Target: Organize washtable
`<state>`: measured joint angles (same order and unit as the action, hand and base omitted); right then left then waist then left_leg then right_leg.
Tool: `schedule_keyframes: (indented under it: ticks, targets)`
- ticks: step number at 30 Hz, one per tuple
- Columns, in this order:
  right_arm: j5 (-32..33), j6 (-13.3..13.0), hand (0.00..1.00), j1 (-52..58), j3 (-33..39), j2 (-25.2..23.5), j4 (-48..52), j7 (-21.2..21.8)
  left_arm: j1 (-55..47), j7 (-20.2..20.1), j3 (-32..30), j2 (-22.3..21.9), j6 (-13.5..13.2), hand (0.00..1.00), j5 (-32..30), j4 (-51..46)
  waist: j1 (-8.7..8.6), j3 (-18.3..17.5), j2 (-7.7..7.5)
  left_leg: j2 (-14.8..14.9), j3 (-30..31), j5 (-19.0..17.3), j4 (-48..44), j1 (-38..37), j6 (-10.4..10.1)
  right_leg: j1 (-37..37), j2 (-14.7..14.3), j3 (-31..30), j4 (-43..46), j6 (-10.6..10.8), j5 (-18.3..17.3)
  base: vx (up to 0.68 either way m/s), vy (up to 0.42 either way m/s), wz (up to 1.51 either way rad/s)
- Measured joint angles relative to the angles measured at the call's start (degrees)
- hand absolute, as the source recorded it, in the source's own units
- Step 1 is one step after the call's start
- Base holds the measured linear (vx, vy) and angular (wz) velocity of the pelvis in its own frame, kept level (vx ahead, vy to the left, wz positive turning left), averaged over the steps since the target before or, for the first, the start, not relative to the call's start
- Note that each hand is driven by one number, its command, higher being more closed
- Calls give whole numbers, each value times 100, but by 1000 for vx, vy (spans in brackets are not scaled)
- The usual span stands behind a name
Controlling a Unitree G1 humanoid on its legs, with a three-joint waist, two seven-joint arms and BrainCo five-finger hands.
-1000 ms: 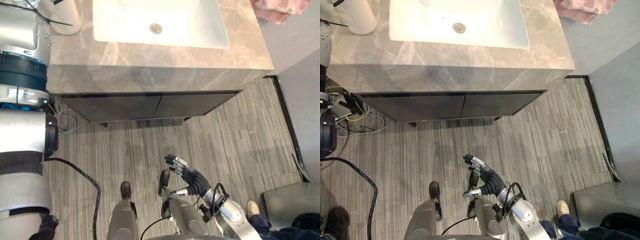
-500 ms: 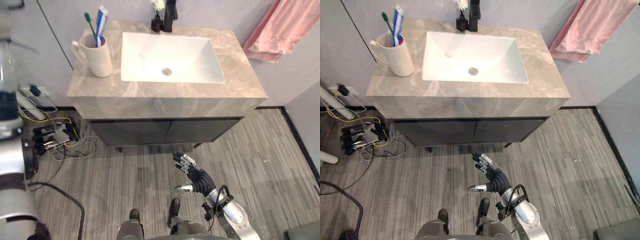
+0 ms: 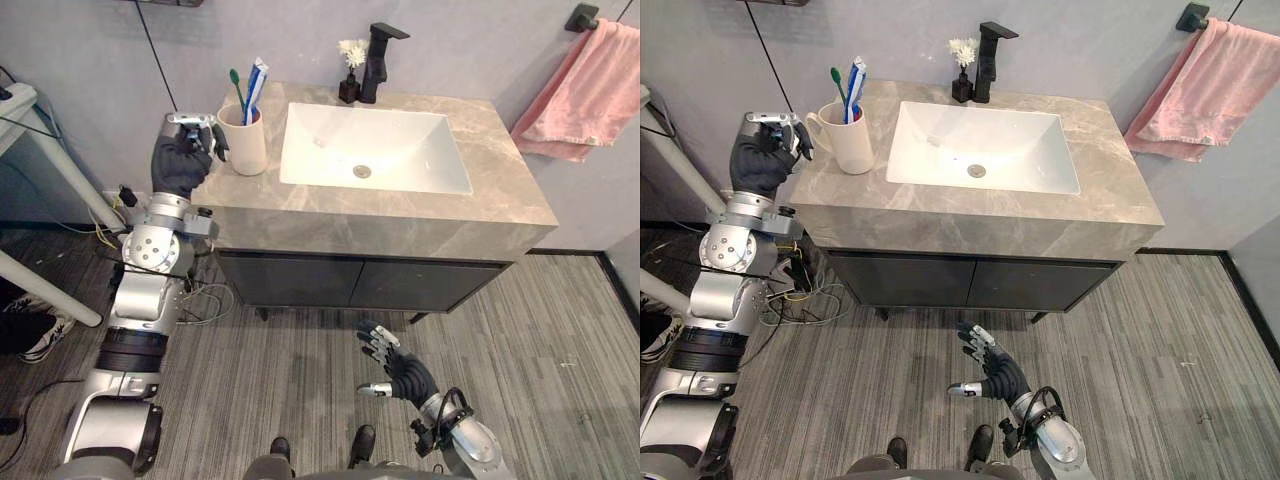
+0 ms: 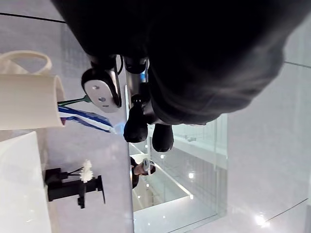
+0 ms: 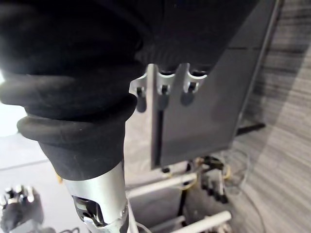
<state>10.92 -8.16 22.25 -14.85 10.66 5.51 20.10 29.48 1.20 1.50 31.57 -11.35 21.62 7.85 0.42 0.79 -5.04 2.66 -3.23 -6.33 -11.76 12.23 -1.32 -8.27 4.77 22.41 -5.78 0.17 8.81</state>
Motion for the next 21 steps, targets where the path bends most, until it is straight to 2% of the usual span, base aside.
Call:
schedule_keyframes:
  ticks: [7,8,12,19,21]
  targets:
    - [-3,5,0,1,94,-7,16,-34,542,53,64,-110,197,100,-625,614,-13,15,-58,8,-138,-21,-36,54,25,-107,11,-177,-1,21,98,-8,56,-11]
    - [-5,4,0,-12,94,-6,48,-65,747,102,72,-104,207,100,-691,727,18,56,-105,7,-198,-24,-48,125,31,-203,20,-241,-7,22,131,-71,69,-20]
    - [-13,4,0,-52,101,-7,53,-141,1330,243,306,66,232,100,-888,1131,-38,313,-277,21,-290,-21,-127,210,29,-302,24,-317,-27,69,111,-61,45,-14]
    - [-25,0,0,-48,105,-10,263,-257,2039,327,347,244,297,100,-1126,1656,-136,702,-350,42,-368,-56,-332,505,62,-543,22,-397,-2,61,281,4,59,-7]
    - [-25,-21,0,-49,107,-12,319,-269,2196,422,344,258,351,100,-1142,1775,-140,788,-381,57,-406,-101,-399,565,81,-593,17,-496,-2,133,340,15,107,-11]
